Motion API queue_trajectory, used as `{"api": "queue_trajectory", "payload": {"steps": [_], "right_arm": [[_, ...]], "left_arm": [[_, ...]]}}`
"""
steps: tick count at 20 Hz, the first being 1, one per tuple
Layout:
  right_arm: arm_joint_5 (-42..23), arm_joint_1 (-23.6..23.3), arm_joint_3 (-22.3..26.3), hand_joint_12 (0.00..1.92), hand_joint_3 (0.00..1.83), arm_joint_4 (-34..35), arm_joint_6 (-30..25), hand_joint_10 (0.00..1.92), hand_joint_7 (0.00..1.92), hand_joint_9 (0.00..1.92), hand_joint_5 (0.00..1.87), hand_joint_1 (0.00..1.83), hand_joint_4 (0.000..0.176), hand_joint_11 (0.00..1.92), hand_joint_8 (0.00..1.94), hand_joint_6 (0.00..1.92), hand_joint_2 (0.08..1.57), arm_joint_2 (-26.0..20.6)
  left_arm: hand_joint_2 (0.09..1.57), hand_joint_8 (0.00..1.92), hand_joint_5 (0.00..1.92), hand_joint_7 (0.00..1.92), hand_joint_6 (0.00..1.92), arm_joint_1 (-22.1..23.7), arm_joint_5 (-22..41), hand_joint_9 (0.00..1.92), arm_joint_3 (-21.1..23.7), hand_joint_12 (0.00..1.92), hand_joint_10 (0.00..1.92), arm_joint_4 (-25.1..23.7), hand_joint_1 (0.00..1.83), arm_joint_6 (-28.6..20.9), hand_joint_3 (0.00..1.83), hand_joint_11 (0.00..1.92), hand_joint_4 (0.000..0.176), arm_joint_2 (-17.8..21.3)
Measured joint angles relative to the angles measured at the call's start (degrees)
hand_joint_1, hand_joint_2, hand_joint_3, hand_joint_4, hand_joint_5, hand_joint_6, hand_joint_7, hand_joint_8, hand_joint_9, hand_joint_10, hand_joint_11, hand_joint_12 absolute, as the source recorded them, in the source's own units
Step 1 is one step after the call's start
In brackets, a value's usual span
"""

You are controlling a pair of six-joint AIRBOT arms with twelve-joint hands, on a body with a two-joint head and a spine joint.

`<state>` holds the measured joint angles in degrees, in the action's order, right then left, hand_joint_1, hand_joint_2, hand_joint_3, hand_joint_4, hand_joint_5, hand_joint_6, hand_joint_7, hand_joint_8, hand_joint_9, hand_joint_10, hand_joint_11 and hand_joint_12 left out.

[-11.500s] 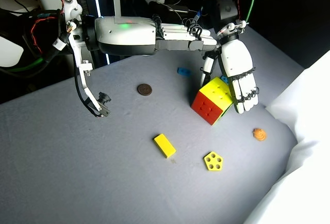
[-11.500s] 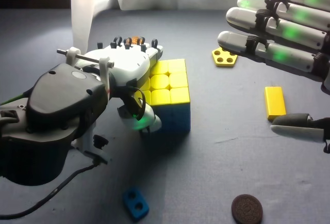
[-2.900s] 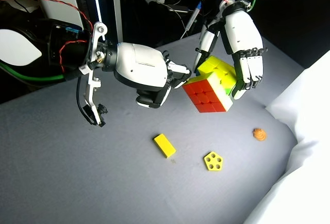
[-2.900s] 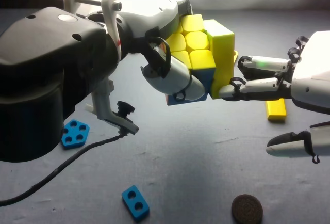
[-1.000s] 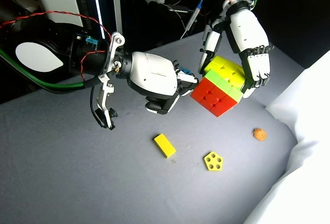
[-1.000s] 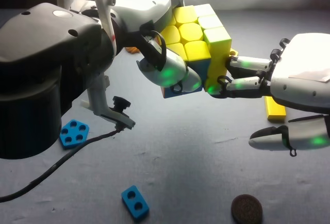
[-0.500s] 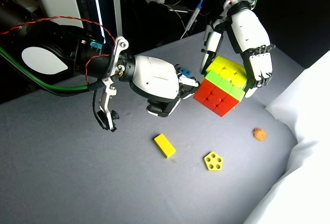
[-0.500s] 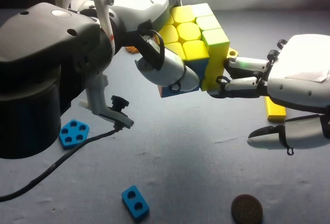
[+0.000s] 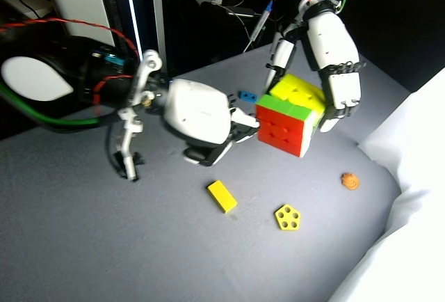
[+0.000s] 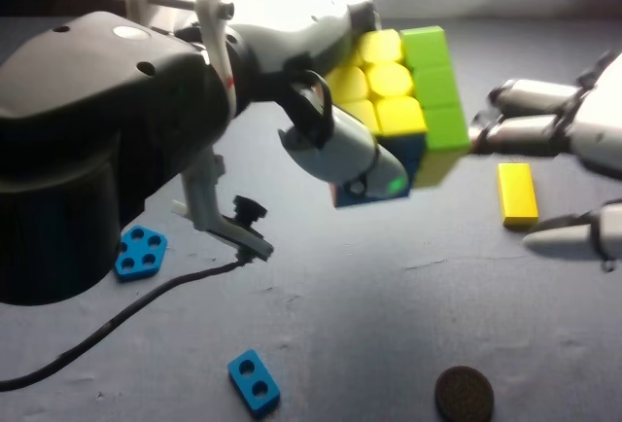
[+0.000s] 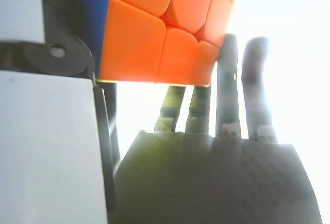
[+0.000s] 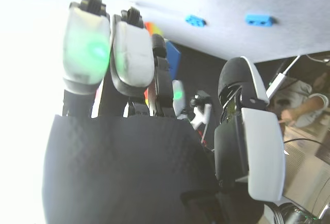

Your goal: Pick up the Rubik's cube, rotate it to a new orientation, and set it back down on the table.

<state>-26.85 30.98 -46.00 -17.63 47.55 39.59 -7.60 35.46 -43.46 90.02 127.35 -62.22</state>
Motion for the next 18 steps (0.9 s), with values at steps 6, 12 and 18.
{"api": "queue_trajectory", "payload": {"steps": [6,12,18], "right_arm": [[-2.3,0.0,2.8,1.92,0.00,-2.8,-3.9,1.92,1.37,1.49,0.28,0.29,0.000,1.46,1.94,0.01,1.21,-5.1],[-1.6,-2.3,2.1,1.92,0.01,-1.8,-3.9,1.92,0.79,0.94,0.20,0.27,0.000,0.83,1.94,0.01,1.23,-5.8],[-0.5,-7.3,0.5,1.92,0.00,0.2,-3.9,1.84,0.40,0.37,0.25,0.23,0.000,0.31,1.39,0.01,1.23,-5.8]], "left_arm": [[1.36,1.91,0.55,0.16,1.65,0.0,0.1,0.28,0.4,1.91,1.88,-0.2,0.93,0.0,0.00,0.23,0.000,-0.1],[1.37,1.89,0.52,0.16,1.69,-1.6,0.0,0.28,1.2,1.89,1.86,-0.7,0.93,-0.1,0.00,0.24,0.000,1.1],[1.44,1.90,0.42,0.39,1.78,-7.0,-0.4,0.28,1.3,1.92,1.86,-8.1,0.95,-7.4,0.00,0.24,0.002,2.0]]}}
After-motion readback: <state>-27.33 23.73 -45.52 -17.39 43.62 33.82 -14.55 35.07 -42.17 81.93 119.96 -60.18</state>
